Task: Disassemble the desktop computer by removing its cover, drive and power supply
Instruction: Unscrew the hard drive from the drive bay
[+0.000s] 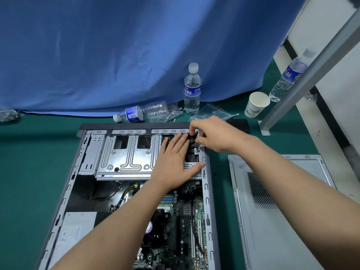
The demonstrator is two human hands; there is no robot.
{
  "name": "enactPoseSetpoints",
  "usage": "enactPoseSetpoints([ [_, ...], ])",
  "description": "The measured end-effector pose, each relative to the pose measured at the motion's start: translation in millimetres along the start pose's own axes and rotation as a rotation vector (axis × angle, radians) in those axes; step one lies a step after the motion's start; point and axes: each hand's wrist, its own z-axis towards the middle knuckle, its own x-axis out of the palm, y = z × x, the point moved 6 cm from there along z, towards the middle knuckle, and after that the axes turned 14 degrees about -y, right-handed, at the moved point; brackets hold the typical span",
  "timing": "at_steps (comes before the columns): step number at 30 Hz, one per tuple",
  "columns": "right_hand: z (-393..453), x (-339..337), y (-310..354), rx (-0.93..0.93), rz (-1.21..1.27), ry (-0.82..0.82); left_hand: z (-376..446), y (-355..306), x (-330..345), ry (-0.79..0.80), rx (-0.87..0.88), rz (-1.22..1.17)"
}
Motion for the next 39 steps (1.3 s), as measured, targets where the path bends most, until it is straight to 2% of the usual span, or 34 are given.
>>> enactPoseSetpoints([
  [2, 0, -1, -6, 0.024, -0.006, 0.058, 0, 0, 0, -0.001, -0.001, 0.006],
  [4, -1, 1, -7, 0.058, -0.044, 0.046, 0, 0, 0, 0.001, -0.003, 0.002],
  [9, -3, 5, 3, 0.053, -0.191, -0.212, 0, 0, -1, 0.005, -0.006, 0.004],
  [12, -3, 4, 2, 0.014, -0.071, -0.122, 0, -1, -1, 0.003, -0.002, 0.003],
  [16, -4, 3, -10, 0.061, 0.081, 0.046, 0, 0, -1, 0.002, -0.002, 0.012],
  [18, -4, 5, -11, 0.075, 0.035, 0.013, 0, -1, -1, -0.001, 0.000, 0.012],
  [21, -4, 6, -7, 0.082, -0.154, -0.167, 0, -1, -1, -0.006, -0.001, 0.005],
  [23, -5, 5, -4, 0.068, -0.150, -0.217, 0, -1, -1, -0.006, -0.002, 0.007],
  [27, -5, 2, -4, 0.024, 0.053, -0.070, 0, -1, -1, -0.007, 0.000, 0.005],
  [29, -6, 1, -5, 0.026, 0.068, -0.039, 0, -1, -1, -0.007, -0.003, 0.007],
  [35, -3, 1, -3, 0.031, -0.161, -0.168, 0, -1, -1, -0.013, -0.003, -0.003],
  [39, -5, 1, -3, 0.029, -0.076, -0.124, 0, -1, -1, -0.010, 0.000, 0.002],
])
